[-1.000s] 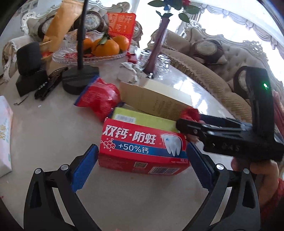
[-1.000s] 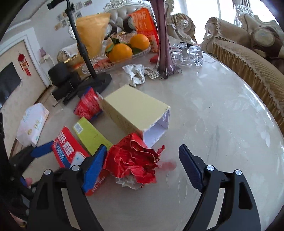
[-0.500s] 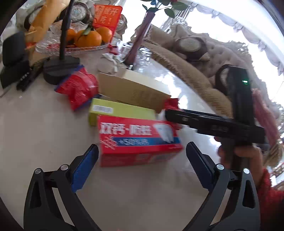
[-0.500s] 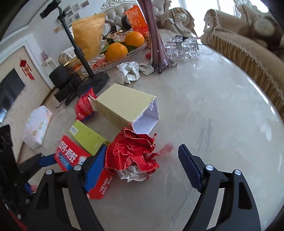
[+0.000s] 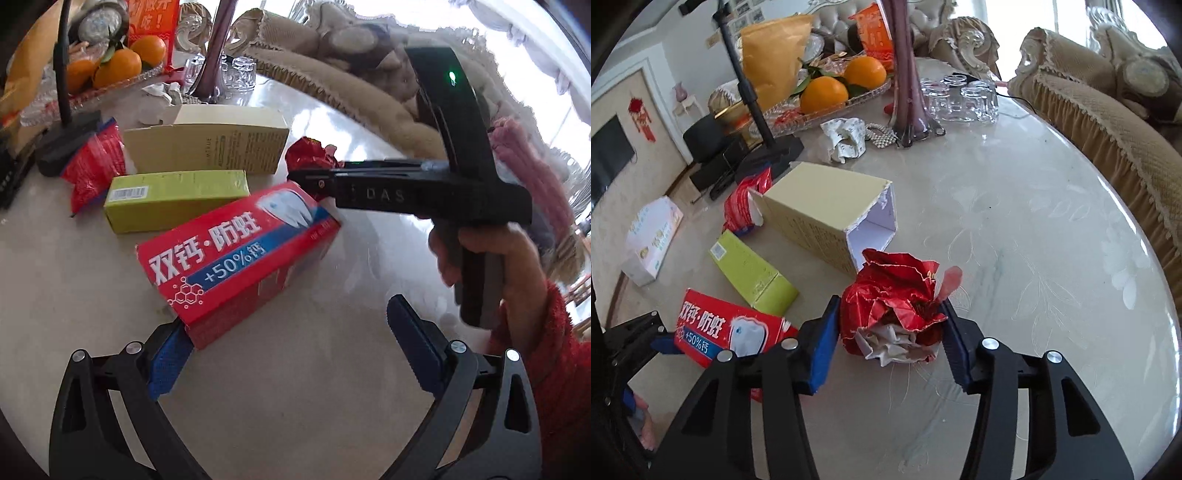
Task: Collect trash
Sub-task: 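Grasp the red toothpaste box with the left tool while the right tool grasps the red crumpled wrapper, then carry both items over the wastebasket and open both tools to drop them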
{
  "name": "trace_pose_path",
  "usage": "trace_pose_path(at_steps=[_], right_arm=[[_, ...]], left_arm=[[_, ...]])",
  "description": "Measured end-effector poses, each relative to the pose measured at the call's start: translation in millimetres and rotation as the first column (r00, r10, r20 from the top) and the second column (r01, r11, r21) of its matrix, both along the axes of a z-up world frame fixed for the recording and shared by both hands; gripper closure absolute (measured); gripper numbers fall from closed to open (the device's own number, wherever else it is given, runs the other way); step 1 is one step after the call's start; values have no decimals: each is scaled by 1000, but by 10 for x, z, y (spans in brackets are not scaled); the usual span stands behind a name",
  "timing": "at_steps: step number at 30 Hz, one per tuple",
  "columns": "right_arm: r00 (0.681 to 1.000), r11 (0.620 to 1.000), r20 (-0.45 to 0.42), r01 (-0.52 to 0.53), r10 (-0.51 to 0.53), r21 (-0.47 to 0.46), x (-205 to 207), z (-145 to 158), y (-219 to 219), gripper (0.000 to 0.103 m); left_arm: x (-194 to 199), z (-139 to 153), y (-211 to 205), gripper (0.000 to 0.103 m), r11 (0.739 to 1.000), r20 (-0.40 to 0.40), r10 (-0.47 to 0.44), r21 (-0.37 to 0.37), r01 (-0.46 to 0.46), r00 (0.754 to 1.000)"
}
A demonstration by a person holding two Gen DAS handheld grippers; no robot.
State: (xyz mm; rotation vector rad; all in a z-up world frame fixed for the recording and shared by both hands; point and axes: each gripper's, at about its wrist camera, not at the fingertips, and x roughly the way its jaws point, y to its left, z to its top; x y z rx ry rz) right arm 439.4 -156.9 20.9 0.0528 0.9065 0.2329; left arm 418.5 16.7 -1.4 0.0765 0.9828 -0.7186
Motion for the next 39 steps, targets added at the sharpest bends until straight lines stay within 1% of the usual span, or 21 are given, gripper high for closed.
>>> trace_pose_path(at_steps=[2,4,6,8,10,11,13,16,18,19,21,23,24,27,29,31,32,33,35,37,39], right_arm=[[1000,1000,2,-5,5,-10,-13,3,-1,54],[1000,1000,2,-3,3,-22,-26,7,-23,54],[1000,1000,3,3,-3,-27,-23,5,-45,53],[1000,1000,0,3,-3,-20,-13,0,-57,53],[1000,1000,-1,3,-3,-19,-10,-5,-56,53],[1000,1000,0,0,0,-20,-11,-7,-55,53],[1000,1000,-1,-2,2,-15,-7,-6,-60,53],[1000,1000,-2,-2,2,-10,4,-5,-71,53],[1000,1000,-1,-6,6,-24,19,-5,-52,53],[1000,999,2,-8,8,-35,25,-6,-36,53],[1000,998,10,-11,11,-55,32,-12,-6,53],[1000,996,19,-14,16,-88,38,-23,31,51],[1000,995,24,-15,17,-101,41,-30,45,47],[999,993,21,-22,25,-116,64,-47,69,38],[1000,995,22,-20,23,-101,64,-43,47,38],[1000,995,20,-20,22,-97,63,-38,31,41],[1000,994,19,-16,18,-107,60,-34,26,43],[1000,992,21,-2,4,-123,58,-28,22,54],[1000,995,17,13,-11,-104,56,-17,-32,59],[1000,997,12,15,-14,-79,52,-11,-64,62],[999,998,18,29,-28,-60,41,5,-85,63]], left_arm=[[-63,50,39,7,996,63,33,75,-38,997],[-97,123,118,7,990,167,55,122,-76,984],[-80,185,191,7,991,249,63,100,-90,966],[9,231,217,7,998,288,39,27,-49,957],[154,214,179,7,1000,258,-21,-17,26,966],[203,198,157,7,998,241,-47,-18,53,969],[274,159,90,7,994,213,-107,9,108,971],[337,52,-33,7,981,140,-193,57,186,971],[350,2,-132,7,974,136,-214,106,201,967],[362,-4,-151,7,973,124,-210,127,194,970],[428,-7,-187,7,978,74,-176,130,166,982],[515,-70,-196,7,987,-1,-95,126,94,995],[515,-82,-215,7,989,-4,-64,136,64,998],[428,-95,-325,7,985,20,-47,165,43,999],[369,-111,-373,8,984,29,-32,177,26,999],[331,-127,-413,19,976,56,-11,217,-1,998],[315,-122,-404,20,976,54,7,215,-19,999],[310,-112,-390,31,976,54,25,213,-36,998],[319,-67,-355,41,976,44,70,205,-77,997],[227,-29,-357,49,976,49,91,194,-98,995],[148,3,-343,51,979,55,115,164,-123,992]])
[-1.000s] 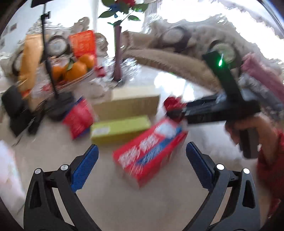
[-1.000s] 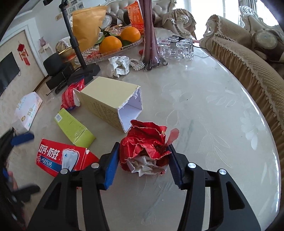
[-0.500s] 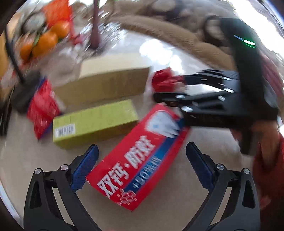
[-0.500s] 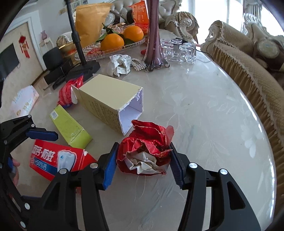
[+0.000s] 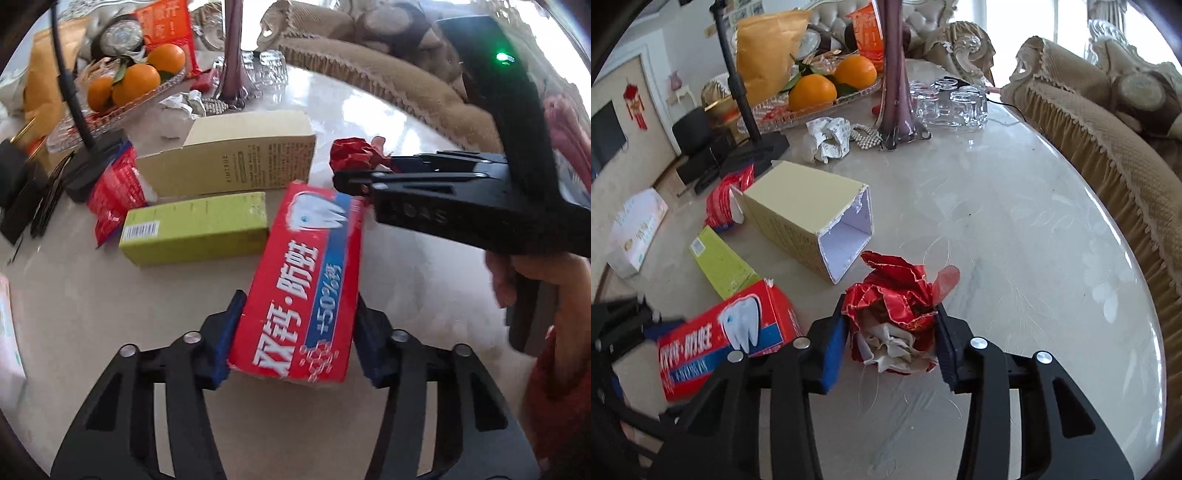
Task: Collect trash
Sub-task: 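Carry both items over the wastebasket and open both tools to drop them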
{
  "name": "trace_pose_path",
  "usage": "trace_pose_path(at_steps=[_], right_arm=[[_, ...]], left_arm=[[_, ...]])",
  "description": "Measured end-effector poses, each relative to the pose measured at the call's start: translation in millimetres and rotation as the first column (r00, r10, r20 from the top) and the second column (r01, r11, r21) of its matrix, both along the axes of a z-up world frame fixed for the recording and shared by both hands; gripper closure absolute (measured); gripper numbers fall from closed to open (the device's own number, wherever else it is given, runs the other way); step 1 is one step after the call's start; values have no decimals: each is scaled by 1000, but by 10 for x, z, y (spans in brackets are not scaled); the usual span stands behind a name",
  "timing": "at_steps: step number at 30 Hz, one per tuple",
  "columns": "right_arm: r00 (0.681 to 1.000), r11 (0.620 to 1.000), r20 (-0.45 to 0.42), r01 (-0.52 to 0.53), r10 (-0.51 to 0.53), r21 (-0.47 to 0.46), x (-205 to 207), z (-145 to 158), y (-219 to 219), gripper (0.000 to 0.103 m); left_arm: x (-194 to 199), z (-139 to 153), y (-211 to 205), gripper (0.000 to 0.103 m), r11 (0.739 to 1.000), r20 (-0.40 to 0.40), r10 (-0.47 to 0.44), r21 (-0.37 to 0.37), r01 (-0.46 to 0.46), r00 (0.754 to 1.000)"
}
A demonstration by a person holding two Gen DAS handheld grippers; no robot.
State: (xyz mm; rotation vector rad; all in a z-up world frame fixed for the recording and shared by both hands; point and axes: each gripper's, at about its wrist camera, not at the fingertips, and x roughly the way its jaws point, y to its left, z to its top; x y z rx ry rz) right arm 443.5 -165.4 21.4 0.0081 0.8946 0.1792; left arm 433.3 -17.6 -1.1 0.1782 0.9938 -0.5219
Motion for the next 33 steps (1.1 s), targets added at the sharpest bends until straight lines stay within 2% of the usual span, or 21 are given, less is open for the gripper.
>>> trace_pose_path(at_steps=[3,6,9,11,13,17,22,25,29,33], right_arm=[[999,1000,47,20,-20,7,-45,89,-4,63],[998,998,65,17,-21,64,-117,152,-38,63],[997,990,71,-17,7,142,-351,217,-60,63],[994,974,102,-67,46,216,-742,298,-101,63],[984,965,154,-125,90,232,-1285,387,-148,63],[961,941,201,-236,190,242,-2294,462,-235,63],[941,918,165,-329,297,221,-3519,348,-202,63],[947,923,86,-321,309,212,-4155,138,-197,63],[956,940,-66,-267,287,210,-4505,-345,-185,63],[945,960,-202,-228,258,160,-4546,-897,-80,63]], left_arm=[[-126,94,93,51,994,0,70,-84,-69,998],[-323,213,202,51,978,14,134,-163,-130,991],[-712,375,323,51,966,46,173,-201,-160,984],[-1155,530,382,51,964,99,175,-219,-150,980],[-1672,653,425,51,964,141,175,-228,-140,974],[-2736,687,438,51,960,151,157,-255,-115,976],[-3876,357,394,51,956,63,143,-266,-122,988],[-4407,34,376,50,960,-26,148,-238,-150,989],[-4623,-512,346,50,971,-125,177,-141,-194,976],[-4605,-1081,289,50,974,-230,192,-72,-213,954]])
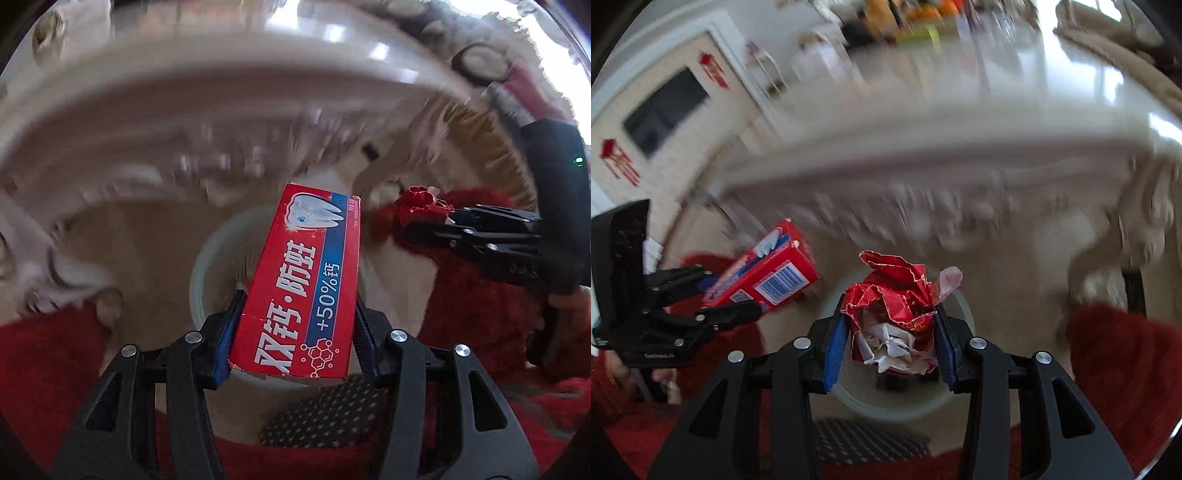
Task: Collect trash
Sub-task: 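Carry both items over the wastebasket and open both tools to drop them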
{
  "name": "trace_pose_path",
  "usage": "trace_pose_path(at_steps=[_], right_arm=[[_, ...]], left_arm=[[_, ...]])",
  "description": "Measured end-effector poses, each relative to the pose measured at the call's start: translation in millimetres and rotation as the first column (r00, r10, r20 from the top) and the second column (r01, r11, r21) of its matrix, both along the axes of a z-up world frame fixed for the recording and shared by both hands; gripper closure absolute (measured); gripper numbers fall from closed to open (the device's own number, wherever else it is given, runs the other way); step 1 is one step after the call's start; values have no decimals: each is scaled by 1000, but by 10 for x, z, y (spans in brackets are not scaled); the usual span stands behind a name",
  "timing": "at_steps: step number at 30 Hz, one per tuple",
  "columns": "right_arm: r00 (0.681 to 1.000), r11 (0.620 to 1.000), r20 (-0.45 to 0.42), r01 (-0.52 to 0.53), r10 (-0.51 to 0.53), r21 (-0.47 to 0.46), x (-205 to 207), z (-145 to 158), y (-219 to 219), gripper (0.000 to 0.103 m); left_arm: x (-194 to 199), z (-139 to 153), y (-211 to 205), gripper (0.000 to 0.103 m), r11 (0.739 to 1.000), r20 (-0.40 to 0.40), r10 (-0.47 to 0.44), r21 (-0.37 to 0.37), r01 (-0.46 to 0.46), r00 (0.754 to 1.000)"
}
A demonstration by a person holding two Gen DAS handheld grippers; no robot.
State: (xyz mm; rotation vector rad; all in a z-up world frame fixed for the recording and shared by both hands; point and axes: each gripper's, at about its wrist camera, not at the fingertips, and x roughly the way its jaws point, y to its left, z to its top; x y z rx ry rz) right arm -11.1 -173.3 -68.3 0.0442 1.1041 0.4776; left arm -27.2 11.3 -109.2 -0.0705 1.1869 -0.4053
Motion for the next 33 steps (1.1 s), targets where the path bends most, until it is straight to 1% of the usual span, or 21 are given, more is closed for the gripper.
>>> trace_pose_path(at_steps=[2,5,7,8,9,10,11,12,15,18,20,21,22,23,24,25,26,28,30,32,33], right_arm=[[998,1000,-58,-11,10,-17,35,-242,89,63],[994,997,-98,-52,47,-52,63,-462,238,63],[992,995,-107,-75,68,-64,74,-549,301,62],[989,992,-118,-96,85,-82,103,-619,361,61],[989,991,-122,-99,87,-93,102,-662,340,56],[988,989,-131,-101,87,-108,103,-719,345,48],[985,987,-149,-105,86,-124,117,-779,352,43],[986,987,-150,-99,79,-131,120,-797,342,35],[984,990,-164,-81,62,-113,146,-824,299,34],[986,992,-161,-55,36,-115,135,-765,187,34],[989,992,-142,-66,50,-107,126,-612,168,34],[991,993,-122,-75,63,-96,117,-510,153,34],[992,993,-100,-80,71,-82,116,-420,129,34],[996,995,-58,-77,73,-57,119,-205,74,34],[997,997,-23,-72,71,-40,135,-67,46,34],[997,998,44,-57,58,-13,175,166,-19,34],[995,999,83,-48,48,0,212,292,-51,34],[981,1000,195,-18,13,24,350,645,-139,34],[947,999,319,13,-26,44,596,989,-205,34],[925,999,377,43,-49,25,845,1180,-222,34],[907,998,415,64,-64,14,1015,1283,-228,34]], left_arm=[[49,-250,-44,50,1000,-54,-4,2,4,999],[29,-477,-91,48,1000,-101,-6,9,7,995],[48,-586,-97,44,1000,-140,-5,-1,5,990],[53,-623,-102,40,1000,-158,-4,4,5,987],[73,-655,-94,25,1000,-162,5,22,-1,987],[71,-677,-93,17,999,-150,18,53,-10,989],[71,-683,-82,16,997,-134,28,73,-18,991],[71,-688,-68,16,996,-116,41,89,-31,992],[71,-663,-13,16,996,-112,59,68,-52,992],[42,-465,-7,16,995,-62,47,89,-41,997],[23,-180,2,16,997,-19,19,82,-18,1000],[34,-57,4,16,998,-6,12,67,-11,1000],[59,160,21,16,999,22,1,41,-2,1000],[86,322,38,16,1000,50,-4,23,3,999],[126,501,53,16,1000,83,-4,11,3,997],[209,740,79,16,1000,135,7,9,-8,991],[288,904,104,16,1000,172,22,12,-24,985],[562,1239,172,16,997,245,70,10,-75,967],[907,1447,247,16,990,285,136,7,-144,949],[1362,1604,334,12,970,319,232,-10,-241,919],[1580,1643,370,12,959,318,276,-30,-281,907]])
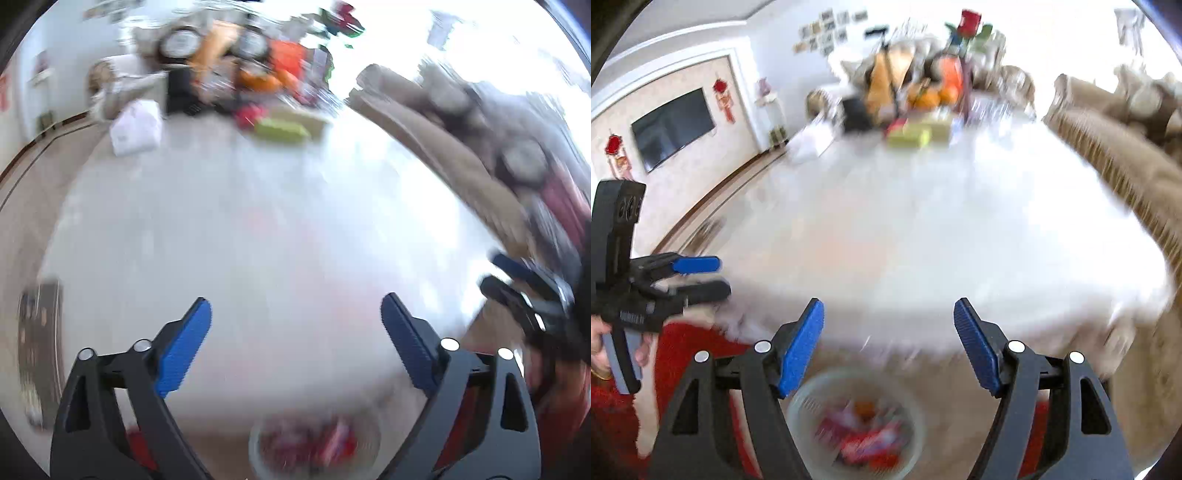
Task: Collect trash
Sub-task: 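Move both open tools toward the green box and cream box on the table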
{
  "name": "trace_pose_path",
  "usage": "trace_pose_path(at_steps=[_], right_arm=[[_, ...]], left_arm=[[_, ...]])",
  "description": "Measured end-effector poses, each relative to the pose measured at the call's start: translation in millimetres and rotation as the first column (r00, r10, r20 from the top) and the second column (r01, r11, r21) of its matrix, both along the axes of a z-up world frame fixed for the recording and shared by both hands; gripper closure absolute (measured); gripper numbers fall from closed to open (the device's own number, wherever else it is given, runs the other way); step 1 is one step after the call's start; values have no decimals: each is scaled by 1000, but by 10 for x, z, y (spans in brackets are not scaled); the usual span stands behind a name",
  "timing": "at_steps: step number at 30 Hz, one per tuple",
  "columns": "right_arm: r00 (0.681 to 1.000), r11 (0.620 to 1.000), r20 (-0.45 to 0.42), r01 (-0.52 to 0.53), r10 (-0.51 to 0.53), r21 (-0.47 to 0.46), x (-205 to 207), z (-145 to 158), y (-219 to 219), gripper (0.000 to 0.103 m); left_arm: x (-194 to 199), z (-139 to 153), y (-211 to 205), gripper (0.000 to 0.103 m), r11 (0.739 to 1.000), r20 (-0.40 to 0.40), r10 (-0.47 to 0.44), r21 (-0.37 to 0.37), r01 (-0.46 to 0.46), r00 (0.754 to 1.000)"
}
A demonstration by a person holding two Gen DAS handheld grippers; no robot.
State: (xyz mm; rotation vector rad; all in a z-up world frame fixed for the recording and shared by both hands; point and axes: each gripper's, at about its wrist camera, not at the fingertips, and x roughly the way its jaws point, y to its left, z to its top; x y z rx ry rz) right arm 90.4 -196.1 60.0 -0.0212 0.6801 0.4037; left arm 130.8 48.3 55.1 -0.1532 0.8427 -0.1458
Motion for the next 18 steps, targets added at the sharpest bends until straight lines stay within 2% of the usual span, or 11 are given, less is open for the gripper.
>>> trace_pose_path(at_steps=[4,6,8,10,12,14,18], right_arm=[[994,996,91,68,-62,-57,748,194,33,34],[991,993,109,87,-78,-74,1102,227,50,34],[989,992,123,93,-83,-85,1531,244,101,34],[988,990,136,90,-76,-104,1955,251,152,34],[989,988,137,77,-59,-130,2294,242,189,34],[991,983,131,57,-34,-174,2575,189,231,34],[994,971,79,-50,71,-233,3003,13,281,34]], left_arm=[[1057,42,66,12,979,-47,141,-139,-147,989],[1499,0,-5,12,968,-86,172,-172,-185,981],[1981,-56,-81,12,957,-127,226,-158,-245,966],[2403,-83,-193,12,951,-114,280,-105,-292,953],[2669,-131,-262,12,942,-122,315,-77,-325,941],[2941,-252,-249,12,927,-160,351,-82,-366,923],[3312,-414,-253,12,903,-221,402,-66,-425,889]])
